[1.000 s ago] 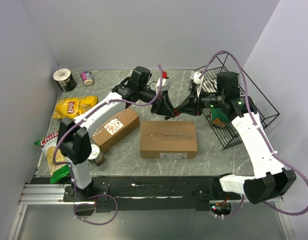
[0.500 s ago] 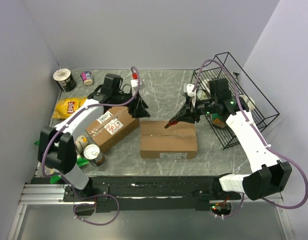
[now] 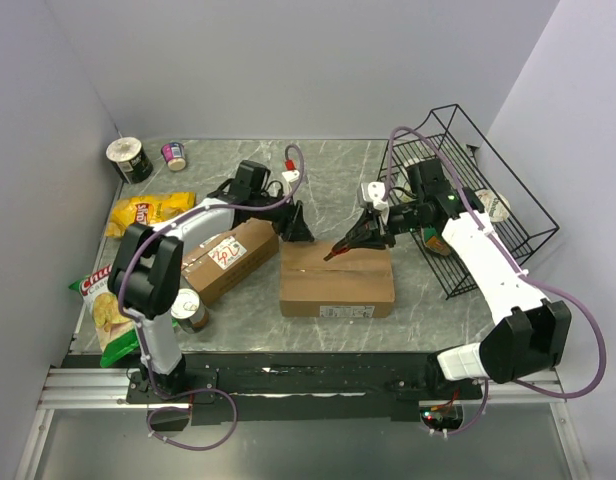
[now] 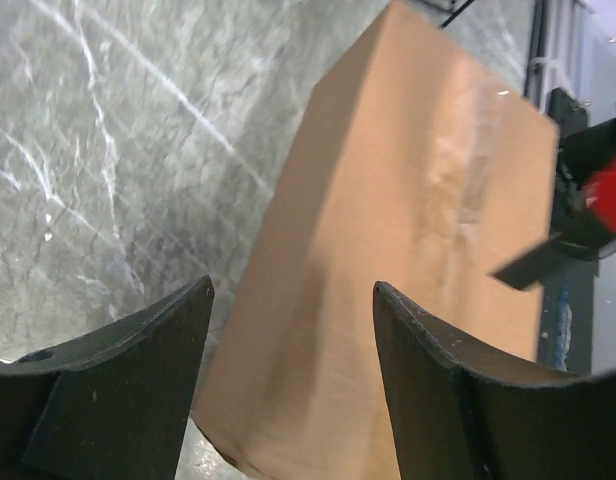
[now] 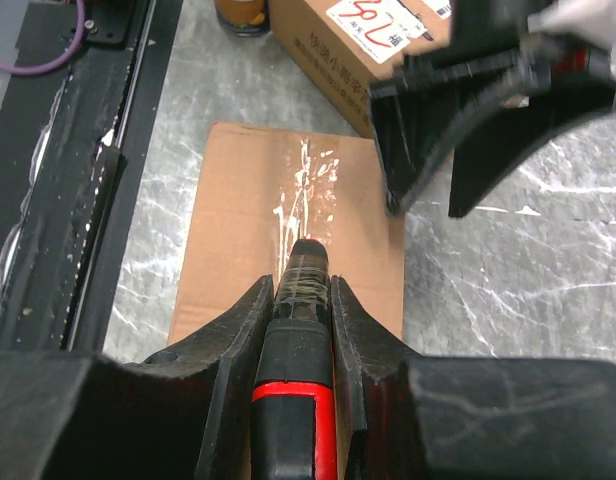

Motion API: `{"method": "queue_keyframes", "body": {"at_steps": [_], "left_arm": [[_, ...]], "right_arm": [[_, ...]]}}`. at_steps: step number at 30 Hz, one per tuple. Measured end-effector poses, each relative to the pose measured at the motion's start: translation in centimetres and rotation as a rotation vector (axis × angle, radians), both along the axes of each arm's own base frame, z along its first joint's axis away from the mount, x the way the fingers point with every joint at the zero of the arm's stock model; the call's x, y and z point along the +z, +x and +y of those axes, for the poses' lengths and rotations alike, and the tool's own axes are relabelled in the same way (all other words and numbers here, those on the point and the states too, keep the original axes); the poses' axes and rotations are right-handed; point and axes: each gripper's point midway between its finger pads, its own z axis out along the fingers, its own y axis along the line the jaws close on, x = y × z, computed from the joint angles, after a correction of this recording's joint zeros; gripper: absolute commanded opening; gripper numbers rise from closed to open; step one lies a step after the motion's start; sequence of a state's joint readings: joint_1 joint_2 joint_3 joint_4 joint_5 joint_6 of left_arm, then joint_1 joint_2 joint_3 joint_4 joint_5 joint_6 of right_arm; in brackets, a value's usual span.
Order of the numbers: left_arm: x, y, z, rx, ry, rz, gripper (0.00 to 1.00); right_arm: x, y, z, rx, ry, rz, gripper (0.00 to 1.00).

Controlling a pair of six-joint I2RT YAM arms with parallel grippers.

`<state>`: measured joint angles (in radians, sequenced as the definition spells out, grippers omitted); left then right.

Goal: Unpack the express box
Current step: Cut the express box at the center of the board.

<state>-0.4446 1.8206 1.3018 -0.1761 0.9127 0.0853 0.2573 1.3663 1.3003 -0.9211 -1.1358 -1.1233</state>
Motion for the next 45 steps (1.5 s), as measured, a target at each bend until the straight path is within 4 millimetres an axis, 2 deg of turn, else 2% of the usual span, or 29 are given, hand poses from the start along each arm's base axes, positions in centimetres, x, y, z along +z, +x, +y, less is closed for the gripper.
{"method": "queue_keyframes", "body": {"at_steps": [5,16,29,45], "left_arm": [[-1.7,0.4,-0.7,0.0,0.027,0.023,0.7],[-2.1,-0.8,-2.1,-0.041,0.045,0.006,0.69],[-3.1,-1.1,-2.0,-0.052,0.064,0.022,0.66],[-3.9,-1.4,-2.5,-0.087,0.072,0.037,0.6]], "right_arm": [[-1.2,-0.8,-0.3,0.016,-0.014,-0.001,0.0],[-3.8,-2.0,-1.1,-0.009,-0.057,0.022,0.0],[-3.7,-0.9,-1.4,-0.062,-0.07,-0.029,0.0],[-4.4,-1.7,-1.2,-0.015,-0.114,-0.062,0.0]]}}
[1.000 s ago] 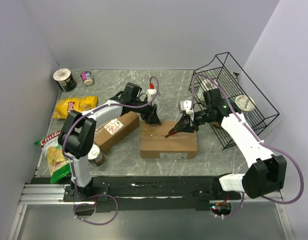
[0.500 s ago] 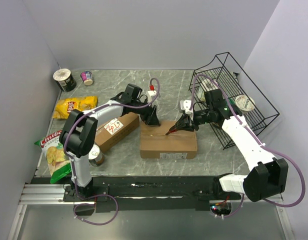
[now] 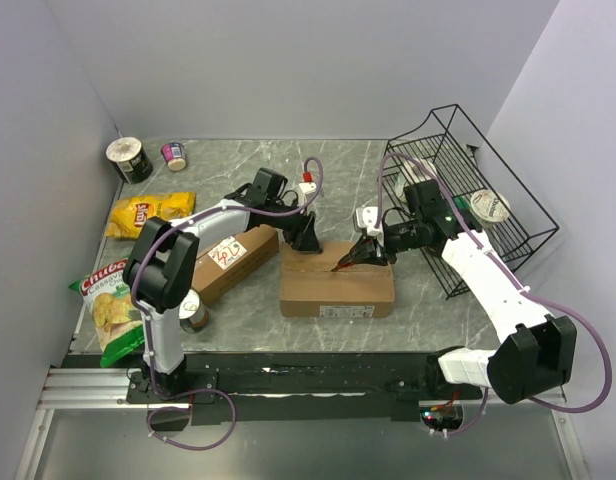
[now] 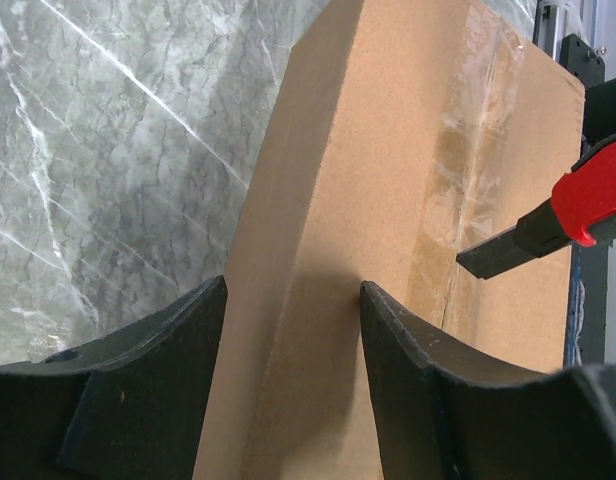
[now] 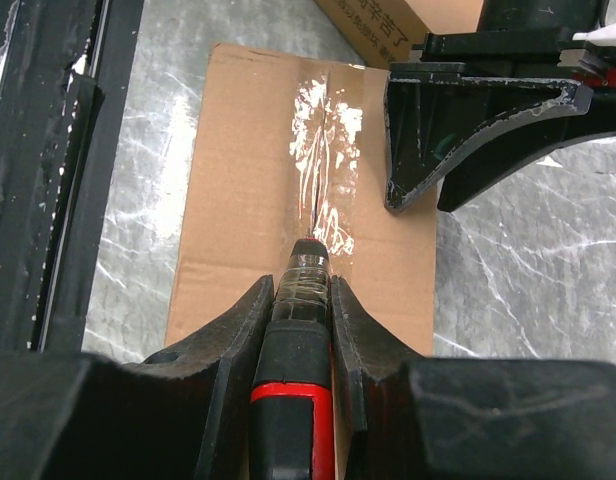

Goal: Unpack the express box
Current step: Cut the express box at the center of the board.

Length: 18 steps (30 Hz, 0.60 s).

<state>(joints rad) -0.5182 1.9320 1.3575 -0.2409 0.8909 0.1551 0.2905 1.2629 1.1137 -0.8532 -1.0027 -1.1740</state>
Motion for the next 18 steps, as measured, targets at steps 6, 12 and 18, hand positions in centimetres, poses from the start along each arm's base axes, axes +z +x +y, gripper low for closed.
{"method": "queue_keyframes", "body": {"at_steps": [6,12,18], "left_arm": [[0.0,-0.1,-0.3,-0.021,-0.001,-0.004,0.58],[0.0,-0.2,-0.5,-0.031,-0.003,-0.01,0.54],[0.0,-0.5,-0.8,-0.054,-0.009,-0.026,0.43]], "right_arm": [[-0.6,0.2,-0.2,-0.024,-0.042,0.011,0.0],[-1.3,0.6,-0.1,-0.083,-0.1,0.04,0.0],[-0.8,0.9,-0.4,-0.136,-0.142,0.061,0.0]]}}
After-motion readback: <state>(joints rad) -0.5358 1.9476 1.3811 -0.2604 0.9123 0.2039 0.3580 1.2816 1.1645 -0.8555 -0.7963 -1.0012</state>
